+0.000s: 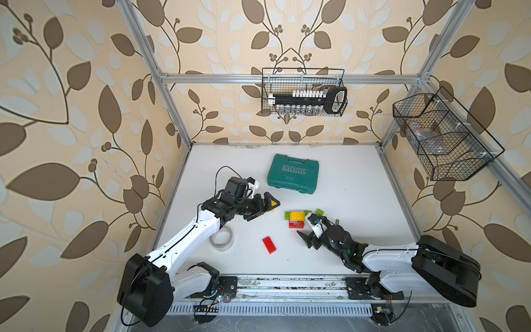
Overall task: Assemble the letter s with lego
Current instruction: Adjust the lego brick at the center of the board.
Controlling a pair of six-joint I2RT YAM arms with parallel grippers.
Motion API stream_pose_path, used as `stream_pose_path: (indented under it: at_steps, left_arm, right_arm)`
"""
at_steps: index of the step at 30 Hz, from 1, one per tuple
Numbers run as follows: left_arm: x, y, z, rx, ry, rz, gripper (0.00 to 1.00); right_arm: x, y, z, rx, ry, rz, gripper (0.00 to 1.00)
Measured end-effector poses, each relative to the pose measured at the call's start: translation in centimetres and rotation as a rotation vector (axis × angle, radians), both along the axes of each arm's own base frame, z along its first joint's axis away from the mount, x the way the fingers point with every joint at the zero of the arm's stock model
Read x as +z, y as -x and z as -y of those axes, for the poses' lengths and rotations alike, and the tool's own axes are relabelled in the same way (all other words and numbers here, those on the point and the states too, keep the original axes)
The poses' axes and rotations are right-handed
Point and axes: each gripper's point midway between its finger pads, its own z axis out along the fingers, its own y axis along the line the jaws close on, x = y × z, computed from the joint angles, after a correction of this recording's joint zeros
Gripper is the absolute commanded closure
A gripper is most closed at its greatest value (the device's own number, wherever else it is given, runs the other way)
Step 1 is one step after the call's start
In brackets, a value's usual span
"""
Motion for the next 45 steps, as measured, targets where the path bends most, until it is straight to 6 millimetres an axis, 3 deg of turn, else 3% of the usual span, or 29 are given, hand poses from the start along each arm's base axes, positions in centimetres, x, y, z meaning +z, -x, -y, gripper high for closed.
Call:
stream_pose_path:
  at_steps: [6, 17, 25, 32, 45]
  left_arm:
    - [-0.2, -0.3, -0.3, 0.01, -0.003, -0.005, 0.01]
    - [-0.3, -0.7, -0.7, 0.018, -0.005, -0.002, 0.01]
    - [-0.4, -0.8, -0.8, 0.019, -0.002, -0.005, 0.01]
    - [-0.2, -0.7, -0.8, 0.015, 0.007, -0.007, 0.01]
    - [-0.2, -0.7, -0.8, 0.011, 0.011, -0.008, 0.02]
  right_arm:
    - [-1.7, -0.1, -1.3, 0.062, 0.012, -0.027, 0.12]
    - [-1.8, -1.9, -2.5, 0.118, -0.027, -0.017, 0.15]
    - [-2.2, -0.7, -3.6, 0.189, -0.071, -0.049, 0.24]
    - [-3.1, 1.2, -3.0, 0.204, -0.068, -0.088, 0.33]
    - [-3.3, 0.4, -2.2, 0.171, -0.052, -0.072, 0.52]
